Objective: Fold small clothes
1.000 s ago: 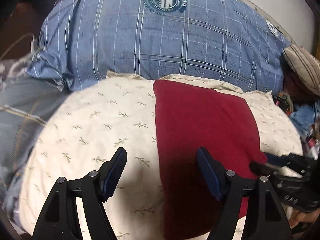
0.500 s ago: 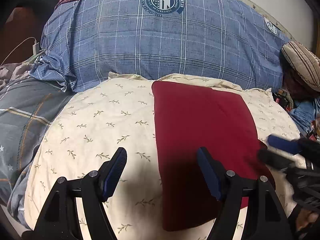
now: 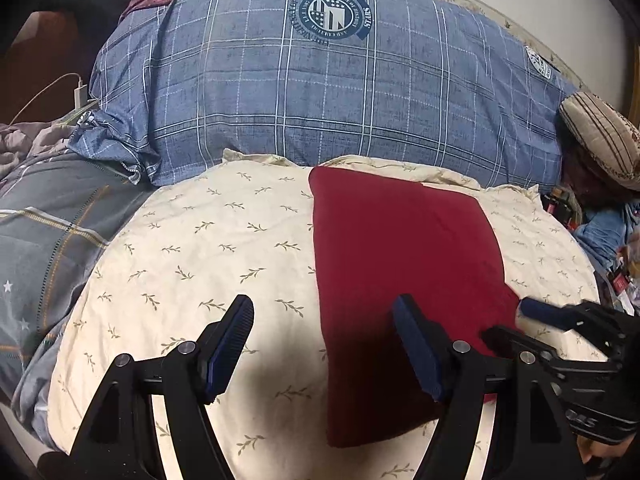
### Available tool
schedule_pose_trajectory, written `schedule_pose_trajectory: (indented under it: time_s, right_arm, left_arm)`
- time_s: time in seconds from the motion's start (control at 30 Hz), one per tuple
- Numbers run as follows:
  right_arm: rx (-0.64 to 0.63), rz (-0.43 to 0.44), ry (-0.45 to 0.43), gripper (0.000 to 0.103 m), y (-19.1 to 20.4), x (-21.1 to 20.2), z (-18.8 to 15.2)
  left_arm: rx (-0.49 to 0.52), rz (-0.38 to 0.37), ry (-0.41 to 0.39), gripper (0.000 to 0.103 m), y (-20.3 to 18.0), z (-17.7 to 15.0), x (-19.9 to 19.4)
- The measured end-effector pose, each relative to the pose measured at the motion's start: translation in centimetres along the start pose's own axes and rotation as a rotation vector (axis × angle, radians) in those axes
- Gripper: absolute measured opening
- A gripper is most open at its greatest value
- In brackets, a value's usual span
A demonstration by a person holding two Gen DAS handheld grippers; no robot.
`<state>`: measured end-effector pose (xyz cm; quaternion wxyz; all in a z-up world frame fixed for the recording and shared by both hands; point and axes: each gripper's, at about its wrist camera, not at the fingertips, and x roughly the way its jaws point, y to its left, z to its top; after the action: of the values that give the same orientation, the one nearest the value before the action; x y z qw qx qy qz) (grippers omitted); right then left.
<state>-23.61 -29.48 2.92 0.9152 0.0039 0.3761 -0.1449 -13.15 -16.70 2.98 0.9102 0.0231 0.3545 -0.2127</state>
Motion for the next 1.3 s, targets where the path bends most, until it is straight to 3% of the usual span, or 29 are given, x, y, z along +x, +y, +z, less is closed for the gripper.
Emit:
schedule_pose_trajectory:
  time_s: [0.03,0.23,0.57,1.3]
  right_arm:
    - [0.019,-0.020,-0.013,0.075,-0.1,-0.5,0.0]
    - [0.080,-0.105,-0.015,0.081,-0.8,-1.5,0.6]
    - [0.210,-0.167,-0.044,0.095,-2.2,-2.7,0.3]
    - [0.217,-0.158,-0.014,0.096,-1.7,-2.1,0.5]
  left_arm:
    - [0.002,0.005,-0.004,0.072,0.0,0.0,-0.2]
    - [0.008,-0.002,-0.029,0.072,-0.1,-0.2,-1.7]
    - [0.013,-0.014,-0.048,0.072,0.0,-0.3,-3.5]
    - [0.023,-0.009,-0.013,0.072,0.2,0.3,-2.4]
